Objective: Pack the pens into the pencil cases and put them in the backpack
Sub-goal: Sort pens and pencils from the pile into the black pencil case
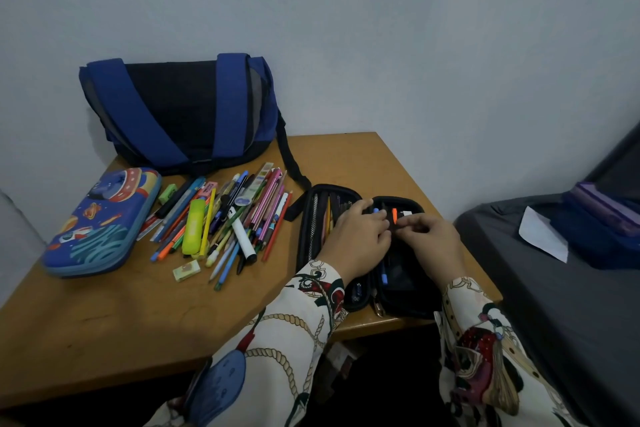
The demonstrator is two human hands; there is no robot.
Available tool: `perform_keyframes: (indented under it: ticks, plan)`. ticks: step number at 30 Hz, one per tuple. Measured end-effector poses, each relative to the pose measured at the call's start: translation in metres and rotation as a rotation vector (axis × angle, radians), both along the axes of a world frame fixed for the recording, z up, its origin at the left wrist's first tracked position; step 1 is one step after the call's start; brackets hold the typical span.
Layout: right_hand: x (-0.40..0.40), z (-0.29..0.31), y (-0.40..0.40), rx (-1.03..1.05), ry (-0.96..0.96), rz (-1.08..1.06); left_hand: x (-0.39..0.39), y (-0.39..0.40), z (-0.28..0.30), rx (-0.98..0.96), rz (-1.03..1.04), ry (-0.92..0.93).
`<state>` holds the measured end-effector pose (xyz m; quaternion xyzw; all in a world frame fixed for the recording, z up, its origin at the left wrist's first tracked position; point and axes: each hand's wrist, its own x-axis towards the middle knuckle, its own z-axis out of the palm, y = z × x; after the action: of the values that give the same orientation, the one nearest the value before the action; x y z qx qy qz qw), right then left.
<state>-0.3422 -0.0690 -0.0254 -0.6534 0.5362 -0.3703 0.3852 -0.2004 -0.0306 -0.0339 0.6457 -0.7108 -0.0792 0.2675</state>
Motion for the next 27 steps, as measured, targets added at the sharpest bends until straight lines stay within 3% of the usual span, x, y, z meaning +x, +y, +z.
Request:
perform_keyframes:
  ticks: [17,24,27]
  plan:
    - [0.002,-0.004,-0.002,-0.057,0.067,-0.002,0.002,0.004,-0.010,-0.087,0.011,0.081]
    - [0.006,-0.008,-0.004,-0.191,0.300,0.031,-0.001,0.010,-0.002,-0.269,0.068,0.047]
    - [0.007,-0.008,-0.003,-0.256,0.388,0.032,0.012,0.020,0.018,-0.344,0.234,0.160]
